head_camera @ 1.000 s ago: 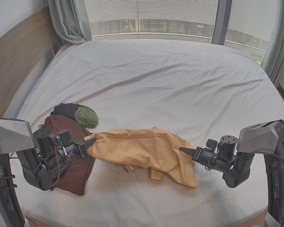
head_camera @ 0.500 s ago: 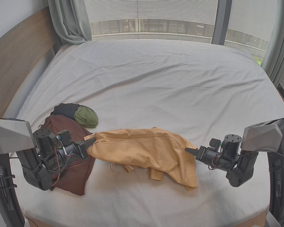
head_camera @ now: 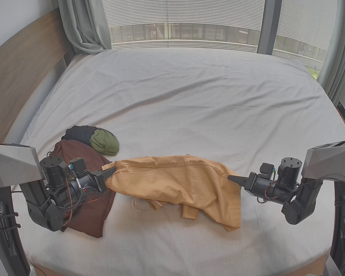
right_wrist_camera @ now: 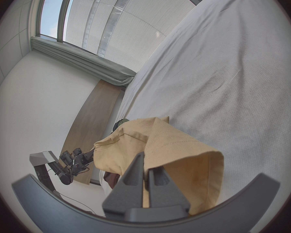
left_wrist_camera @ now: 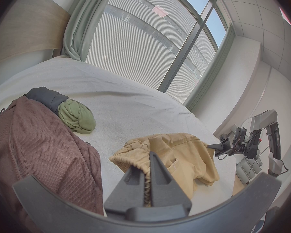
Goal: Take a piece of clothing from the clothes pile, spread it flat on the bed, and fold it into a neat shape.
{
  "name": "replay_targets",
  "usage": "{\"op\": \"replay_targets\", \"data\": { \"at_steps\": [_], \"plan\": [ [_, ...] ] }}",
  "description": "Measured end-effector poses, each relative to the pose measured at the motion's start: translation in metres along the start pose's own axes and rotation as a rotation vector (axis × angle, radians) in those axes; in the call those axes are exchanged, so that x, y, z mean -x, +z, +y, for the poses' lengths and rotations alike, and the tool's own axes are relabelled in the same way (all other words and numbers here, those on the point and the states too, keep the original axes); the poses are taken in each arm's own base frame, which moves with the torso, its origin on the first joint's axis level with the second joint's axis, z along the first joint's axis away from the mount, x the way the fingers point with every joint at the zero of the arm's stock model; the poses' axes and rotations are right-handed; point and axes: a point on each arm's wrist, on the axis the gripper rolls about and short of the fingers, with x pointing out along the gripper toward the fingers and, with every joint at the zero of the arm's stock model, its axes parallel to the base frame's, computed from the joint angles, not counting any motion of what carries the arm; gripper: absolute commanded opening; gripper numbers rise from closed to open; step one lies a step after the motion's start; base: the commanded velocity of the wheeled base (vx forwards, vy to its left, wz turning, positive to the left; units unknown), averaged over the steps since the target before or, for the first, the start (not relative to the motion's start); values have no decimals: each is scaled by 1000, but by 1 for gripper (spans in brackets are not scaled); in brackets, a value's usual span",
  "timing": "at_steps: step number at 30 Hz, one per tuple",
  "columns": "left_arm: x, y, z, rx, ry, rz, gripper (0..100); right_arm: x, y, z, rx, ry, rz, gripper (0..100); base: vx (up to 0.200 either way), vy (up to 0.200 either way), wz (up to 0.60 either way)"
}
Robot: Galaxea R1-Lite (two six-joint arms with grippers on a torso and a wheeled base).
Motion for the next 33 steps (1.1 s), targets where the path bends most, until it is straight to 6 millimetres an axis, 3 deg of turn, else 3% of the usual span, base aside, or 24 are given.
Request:
{"op": "replay_targets", "data": {
  "at_steps": [2,3,32,33],
  "plan": [
    [0,0,0,0,1,1,0,1,1,0,-1,11,8,0,0,0,0],
    [0,0,0,0,1,0,0,2,2,-1,-2,16,12,100,0,0,0],
    [0,-1,-1,2,-3,4,0,-32,-7,-22,9,5,-8,100,0,0,0],
    [0,-1,-1,2,-3,4,0,-33,-8,-22,9,5,-7,0,0,0,0]
  ]
}}
